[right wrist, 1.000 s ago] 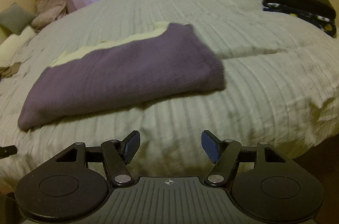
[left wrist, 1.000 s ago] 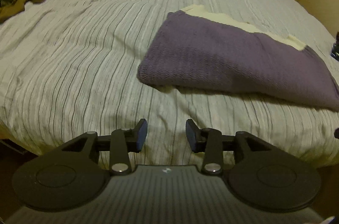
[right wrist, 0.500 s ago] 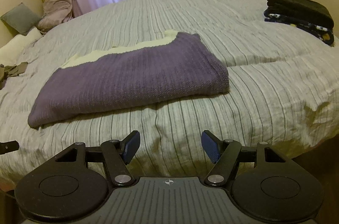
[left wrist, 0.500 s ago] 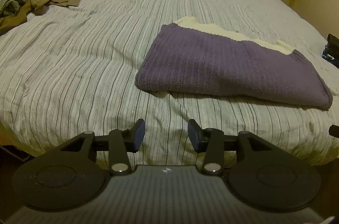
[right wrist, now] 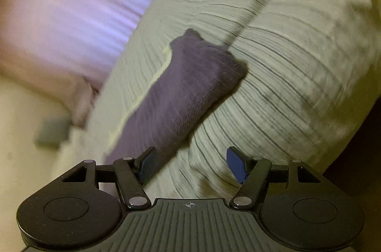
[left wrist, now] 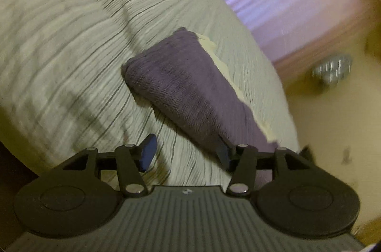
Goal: Fold clothes
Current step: 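Move both open grippers to the long side edge of the folded cardigan, then grasp the purple side edge with the left gripper while the right grasps the cream-banded edge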
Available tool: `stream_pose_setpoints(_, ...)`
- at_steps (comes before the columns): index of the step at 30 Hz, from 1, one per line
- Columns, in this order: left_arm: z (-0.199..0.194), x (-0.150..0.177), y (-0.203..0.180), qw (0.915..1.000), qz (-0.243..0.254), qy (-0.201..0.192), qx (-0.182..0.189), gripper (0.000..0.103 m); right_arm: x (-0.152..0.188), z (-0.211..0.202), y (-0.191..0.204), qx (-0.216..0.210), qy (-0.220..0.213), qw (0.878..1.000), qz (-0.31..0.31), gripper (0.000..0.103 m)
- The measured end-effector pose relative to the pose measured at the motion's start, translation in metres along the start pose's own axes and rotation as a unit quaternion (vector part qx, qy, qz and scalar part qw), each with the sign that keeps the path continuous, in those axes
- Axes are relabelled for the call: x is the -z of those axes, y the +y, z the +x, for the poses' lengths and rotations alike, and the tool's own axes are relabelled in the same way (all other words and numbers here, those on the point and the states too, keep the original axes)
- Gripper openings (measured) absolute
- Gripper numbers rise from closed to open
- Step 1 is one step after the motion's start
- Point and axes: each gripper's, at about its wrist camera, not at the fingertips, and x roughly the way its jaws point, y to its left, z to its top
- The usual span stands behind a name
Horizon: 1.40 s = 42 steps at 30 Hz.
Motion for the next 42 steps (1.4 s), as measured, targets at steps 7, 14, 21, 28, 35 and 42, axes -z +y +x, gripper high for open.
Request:
stream_pose_setpoints(7, 0.035, -0.007, 0.012, 0.9957, -0.084, -0.035, 0.019, 0.053, -0.029, 0.017, -0.02, -0.051, -0.023, 0.993, 0.102, 0.082)
stream_pose_setpoints(14, 0.064, -0.009, 0.024, 0.99, -0.128, -0.058, 0.012, 0.055, -0.05, 0.05, -0.021, -0.022, -0.015, 0.995, 0.1, 0.081)
stream_pose_setpoints(21, 0.072, -0.036, 0.019, 0.9939, -0.08, -0.069, 0.032, 0.009, -0.051, 0.071, -0.027, -0.001, -0.011, 0.995, 0.101, 0.023)
stream_pose_setpoints(28, 0.058, -0.117, -0.027, 0.9924, 0.085, -0.079, 0.04, 0.008, -0.016, 0.052, -0.007, -0.019, 0.007, 0.992, 0.128, 0.017)
stream_pose_setpoints(35, 0.072, -0.134, 0.015, 0.9983, 0.046, -0.034, 0.016, 0.019, 0.015, 0.038, 0.012, -0.005, 0.113, 0.994, 0.016, 0.066)
stream_pose_setpoints(42, 0.066, -0.106, 0.068, 0.9915, -0.091, -0.066, 0.066, 0.029, -0.046, -0.006, 0.012, 0.091, 0.048, 0.988, -0.111, 0.068)
